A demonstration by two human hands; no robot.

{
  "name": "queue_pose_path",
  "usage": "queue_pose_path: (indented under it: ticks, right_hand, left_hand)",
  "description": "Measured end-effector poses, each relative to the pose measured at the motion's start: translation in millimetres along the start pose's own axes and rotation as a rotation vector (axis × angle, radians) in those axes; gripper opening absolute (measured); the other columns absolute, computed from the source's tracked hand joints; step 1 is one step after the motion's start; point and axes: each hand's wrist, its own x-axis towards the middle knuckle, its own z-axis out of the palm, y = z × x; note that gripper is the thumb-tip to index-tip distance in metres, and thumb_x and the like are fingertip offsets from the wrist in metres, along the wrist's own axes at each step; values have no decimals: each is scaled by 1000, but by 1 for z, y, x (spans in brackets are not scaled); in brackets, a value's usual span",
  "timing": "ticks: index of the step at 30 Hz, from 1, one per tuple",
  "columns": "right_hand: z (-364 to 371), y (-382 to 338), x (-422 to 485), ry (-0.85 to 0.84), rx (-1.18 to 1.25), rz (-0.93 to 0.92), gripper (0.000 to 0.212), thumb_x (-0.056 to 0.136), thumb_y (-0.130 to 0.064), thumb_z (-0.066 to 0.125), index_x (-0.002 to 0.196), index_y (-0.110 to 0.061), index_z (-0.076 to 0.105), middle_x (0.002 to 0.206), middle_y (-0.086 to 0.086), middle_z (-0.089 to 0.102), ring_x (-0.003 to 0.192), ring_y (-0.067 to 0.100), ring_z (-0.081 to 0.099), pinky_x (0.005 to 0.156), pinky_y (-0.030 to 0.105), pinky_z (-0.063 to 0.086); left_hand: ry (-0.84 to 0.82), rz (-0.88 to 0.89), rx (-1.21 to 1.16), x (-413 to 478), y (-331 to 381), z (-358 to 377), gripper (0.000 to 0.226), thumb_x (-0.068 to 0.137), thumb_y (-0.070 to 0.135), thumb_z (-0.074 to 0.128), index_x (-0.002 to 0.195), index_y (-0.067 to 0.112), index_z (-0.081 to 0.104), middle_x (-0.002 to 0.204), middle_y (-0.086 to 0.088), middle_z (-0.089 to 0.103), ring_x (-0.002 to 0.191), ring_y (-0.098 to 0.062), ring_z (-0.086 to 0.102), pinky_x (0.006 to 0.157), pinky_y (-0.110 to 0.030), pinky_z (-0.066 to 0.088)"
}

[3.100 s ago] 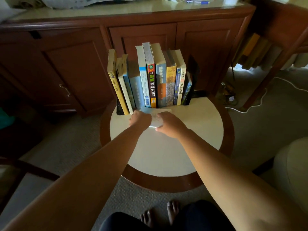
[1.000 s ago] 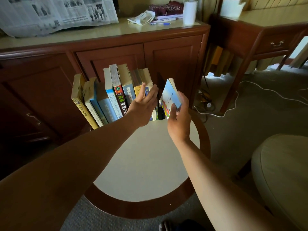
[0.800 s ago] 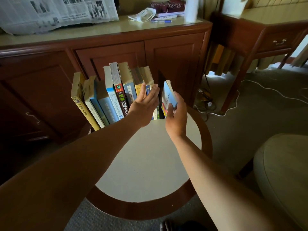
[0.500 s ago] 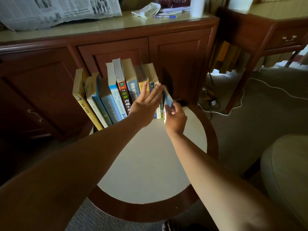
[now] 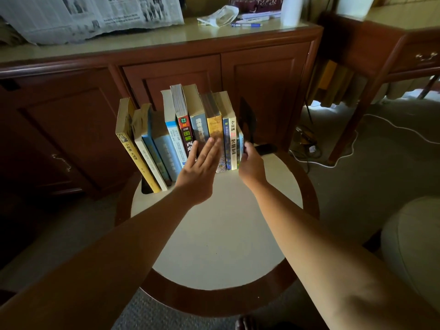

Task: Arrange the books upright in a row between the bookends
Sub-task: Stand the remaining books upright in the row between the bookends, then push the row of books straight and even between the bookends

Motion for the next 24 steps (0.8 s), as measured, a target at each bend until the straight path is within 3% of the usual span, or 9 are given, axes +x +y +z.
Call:
queue_pose_path:
  ticks: [4, 7, 9, 13, 16, 19, 22, 24]
  right_hand:
    - [3, -5, 3, -8, 15, -16, 38, 109, -27, 44, 147, -21, 47, 137, 6, 63, 120, 22, 65, 78, 17, 49]
    - [-3, -12, 2, -18, 11, -26, 42, 107, -12, 43, 148, -18, 46, 141, 9, 60, 125, 26, 60, 91, 28, 49]
    - [-5, -16, 1, -42, -41, -31, 44, 106, -10, 42, 150, -16, 42, 142, 12, 58, 126, 28, 60, 90, 29, 49]
    - [-5, -22, -1, -57, -41, -32, 50, 104, -4, 44, 151, -19, 39, 143, 10, 57, 126, 27, 61, 85, 26, 51]
    - [-1, -22, -10, 15, -6, -43, 59, 97, 2, 48, 151, -19, 41, 144, 8, 57, 129, 25, 59, 89, 23, 48]
    - [3, -14, -22, 86, -39, -72, 59, 94, -2, 58, 150, -16, 45, 138, 10, 59, 128, 26, 58, 95, 27, 48]
    - [5, -12, -36, 150, -93, -79, 61, 94, -8, 63, 151, -12, 44, 137, 12, 58, 128, 25, 56, 98, 26, 48]
    - [10, -22, -53, 268, -202, -174, 56, 93, -13, 67, 146, -8, 48, 136, 13, 57, 129, 26, 54, 97, 33, 56]
  left_hand:
    - [32, -21, -11, 11, -1, -18, 79, 96, 21, 42, 166, 8, 8, 172, -17, -7, 160, -36, -7, 126, -61, -8]
    - [71, -182, 20, 37, -16, -39, 83, 93, 29, 37, 166, 13, 3, 170, -15, -17, 159, -37, -11, 123, -63, -13]
    - [90, -278, 7, 47, -24, -43, 82, 93, 31, 39, 166, 12, 7, 173, -16, -7, 160, -38, -5, 124, -65, -8]
    - [56, -271, -28, 43, -28, -40, 82, 93, 29, 40, 166, 11, 6, 174, -16, 0, 160, -37, -3, 126, -64, -1]
    - [64, -267, -65, 27, -22, -43, 79, 97, 30, 34, 166, 11, 1, 173, -15, -8, 160, -34, -9, 127, -60, -5]
    - [53, -436, -211, -10, -10, -40, 86, 100, 37, 46, 165, 9, -4, 171, -14, -17, 158, -32, -18, 126, -57, -11]
    - [10, -530, -257, -43, -10, -33, 94, 97, 39, 53, 165, 4, -1, 173, -18, -9, 159, -36, -14, 127, -60, -5]
    - [61, -540, -238, -50, -21, -38, 92, 95, 35, 56, 164, 1, 4, 173, -20, -3, 159, -38, -8, 127, -63, -1]
